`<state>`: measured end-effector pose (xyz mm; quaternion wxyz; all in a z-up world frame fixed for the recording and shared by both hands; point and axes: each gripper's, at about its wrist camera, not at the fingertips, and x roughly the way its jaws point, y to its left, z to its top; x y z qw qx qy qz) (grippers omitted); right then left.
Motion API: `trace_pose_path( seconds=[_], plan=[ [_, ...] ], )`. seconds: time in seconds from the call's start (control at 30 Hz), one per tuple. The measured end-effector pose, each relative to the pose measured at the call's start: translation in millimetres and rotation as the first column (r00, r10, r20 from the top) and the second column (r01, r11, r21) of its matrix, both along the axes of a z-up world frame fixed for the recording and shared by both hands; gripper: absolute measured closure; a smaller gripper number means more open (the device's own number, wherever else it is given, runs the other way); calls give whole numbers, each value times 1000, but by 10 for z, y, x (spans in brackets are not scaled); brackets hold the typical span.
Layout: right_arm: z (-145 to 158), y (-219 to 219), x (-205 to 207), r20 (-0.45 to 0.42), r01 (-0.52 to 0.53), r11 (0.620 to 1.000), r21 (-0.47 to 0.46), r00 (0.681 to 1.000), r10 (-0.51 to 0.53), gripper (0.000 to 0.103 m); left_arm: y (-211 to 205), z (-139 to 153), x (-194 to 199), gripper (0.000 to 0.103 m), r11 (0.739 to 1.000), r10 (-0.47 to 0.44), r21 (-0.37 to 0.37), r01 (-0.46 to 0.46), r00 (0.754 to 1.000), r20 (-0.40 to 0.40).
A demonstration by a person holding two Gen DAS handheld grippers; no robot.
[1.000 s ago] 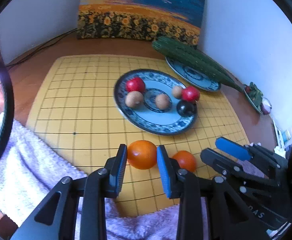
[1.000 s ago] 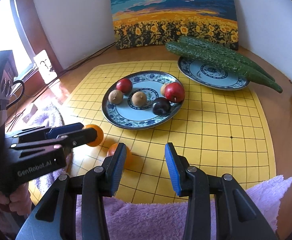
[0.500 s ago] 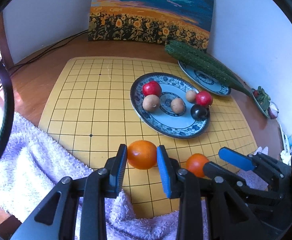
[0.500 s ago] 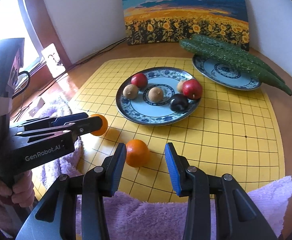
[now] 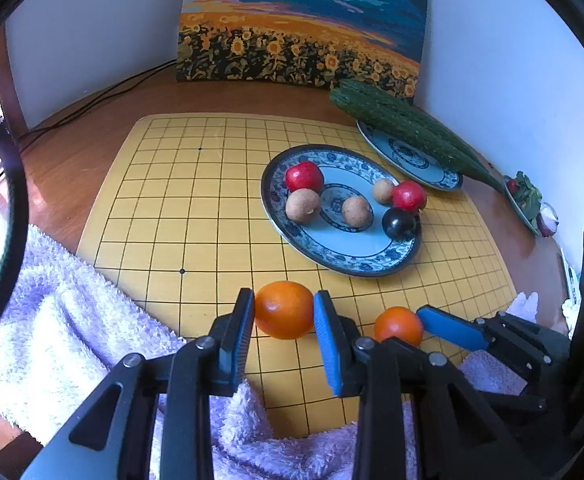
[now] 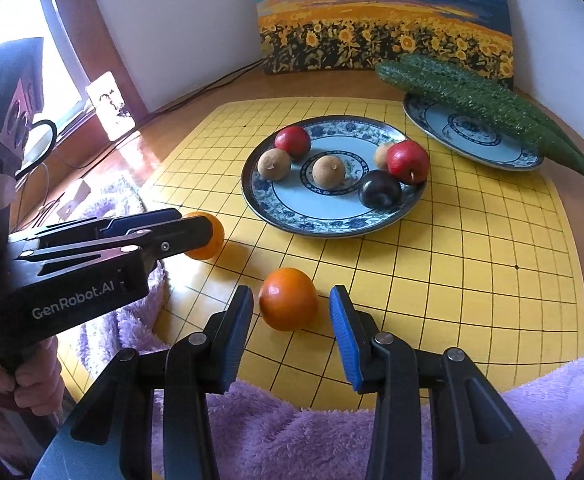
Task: Organize fruits
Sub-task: 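Grasp an orange with the right tool while the left tool grasps the other orange, then carry both oranges onto the patterned plate and open both tools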
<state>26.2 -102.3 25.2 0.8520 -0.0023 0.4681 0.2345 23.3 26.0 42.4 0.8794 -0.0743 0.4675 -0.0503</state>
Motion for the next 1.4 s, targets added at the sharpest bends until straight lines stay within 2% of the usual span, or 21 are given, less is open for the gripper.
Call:
trace_pose_path(
  seconds=[0.07,0.9,1.4],
  plan=[
    [-9,6,6,-1,-5,1000,4,1000,5,70,-10,2,0,71,1000,-3,2,3,1000,1],
    [238,-128,233,68,34,999,24,997,-36,70,-232,196,244,71,998,-57,35,55,996,63],
    [422,-137,568,133,43,999,-4,990,-43,70,-290,293,598,71,996,-65,60,59,993,102]
  ],
)
